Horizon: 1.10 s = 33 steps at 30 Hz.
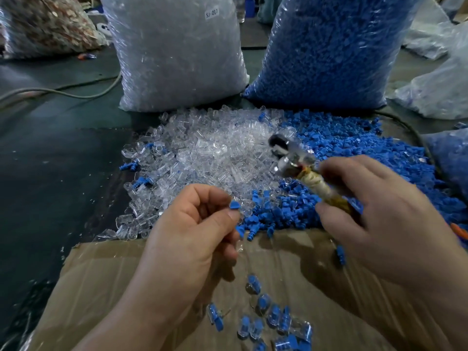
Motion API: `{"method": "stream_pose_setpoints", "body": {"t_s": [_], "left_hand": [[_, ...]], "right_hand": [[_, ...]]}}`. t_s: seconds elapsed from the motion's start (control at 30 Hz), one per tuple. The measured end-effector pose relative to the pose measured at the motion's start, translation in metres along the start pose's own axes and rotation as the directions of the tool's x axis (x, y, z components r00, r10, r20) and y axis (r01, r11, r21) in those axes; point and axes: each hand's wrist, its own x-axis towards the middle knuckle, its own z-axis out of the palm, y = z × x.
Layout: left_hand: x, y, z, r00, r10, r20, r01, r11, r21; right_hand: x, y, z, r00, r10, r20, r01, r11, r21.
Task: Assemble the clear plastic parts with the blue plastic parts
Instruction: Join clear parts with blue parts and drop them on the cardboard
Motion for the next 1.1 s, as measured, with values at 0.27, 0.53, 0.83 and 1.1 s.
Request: {"method": "stream_pose_setpoints", "body": {"t_s": [0.27, 0.53, 0.83, 1.1], "left_hand": [[0.000, -0.004, -0.003, 0.982, 0.187, -0.014, -0.184, 0.974, 0.132], [-0.007, 0.004, 0.003, 0.980, 0.197, 0.003, -0.195, 0.966, 0.170], [-0.007, 0.002, 0.004, 0.970, 0.241, 0.031, -0.242, 0.943, 0.230], [-0.007, 0.000, 0.004, 0.962, 0.274, 0.007, -0.266, 0.927, 0.266]], "right_hand": [[-0.011, -0.012, 0.002, 0.969, -0.156, 0.194, 0.156, 0.988, 0.014], [-0.012, -0.010, -0.001, 0.959, -0.180, 0.219, 0.187, 0.982, -0.010], [-0.010, -0.010, 0.002, 0.958, -0.205, 0.202, 0.217, 0.975, -0.038], [-0.013, -0.009, 0.001, 0.960, -0.177, 0.216, 0.183, 0.983, -0.009]]}}
